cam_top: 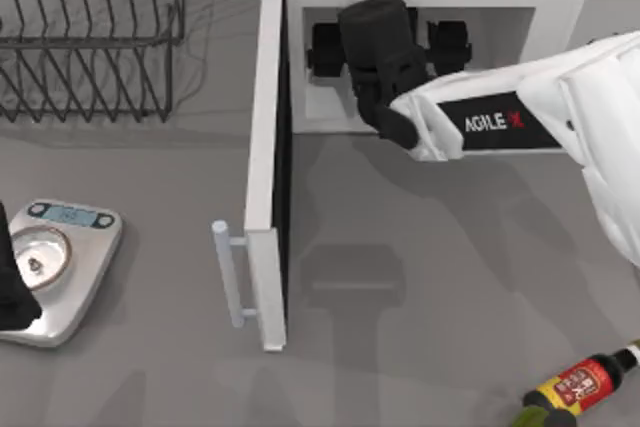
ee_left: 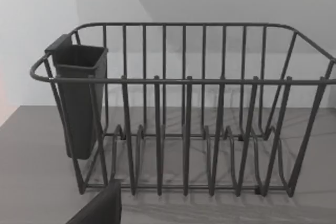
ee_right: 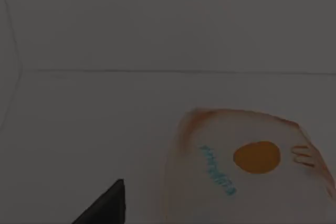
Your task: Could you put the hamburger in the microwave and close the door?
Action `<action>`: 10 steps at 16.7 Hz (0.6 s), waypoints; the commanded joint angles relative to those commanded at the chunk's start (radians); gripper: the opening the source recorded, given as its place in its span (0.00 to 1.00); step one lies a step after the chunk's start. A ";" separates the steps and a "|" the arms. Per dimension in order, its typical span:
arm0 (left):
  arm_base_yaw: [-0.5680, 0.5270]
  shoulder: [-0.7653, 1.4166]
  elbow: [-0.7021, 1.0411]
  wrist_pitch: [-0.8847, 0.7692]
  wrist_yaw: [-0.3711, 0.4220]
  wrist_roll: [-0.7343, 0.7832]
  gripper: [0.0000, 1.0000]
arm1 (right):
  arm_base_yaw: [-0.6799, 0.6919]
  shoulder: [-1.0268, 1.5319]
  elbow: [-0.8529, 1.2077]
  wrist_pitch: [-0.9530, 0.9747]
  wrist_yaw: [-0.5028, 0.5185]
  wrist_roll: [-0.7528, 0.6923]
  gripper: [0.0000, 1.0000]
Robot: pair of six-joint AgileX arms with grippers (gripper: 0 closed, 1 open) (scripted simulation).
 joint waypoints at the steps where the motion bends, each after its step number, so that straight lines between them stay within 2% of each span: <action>1: 0.000 0.000 0.000 0.000 0.000 0.000 1.00 | 0.005 -0.008 -0.011 0.003 0.003 0.001 1.00; 5: 0.000 0.000 0.000 0.000 0.000 0.000 1.00 | 0.065 -0.082 -0.155 0.046 0.045 0.029 1.00; 10: 0.000 0.000 0.000 0.000 0.000 0.000 1.00 | 0.177 -0.242 -0.478 0.143 0.141 0.098 1.00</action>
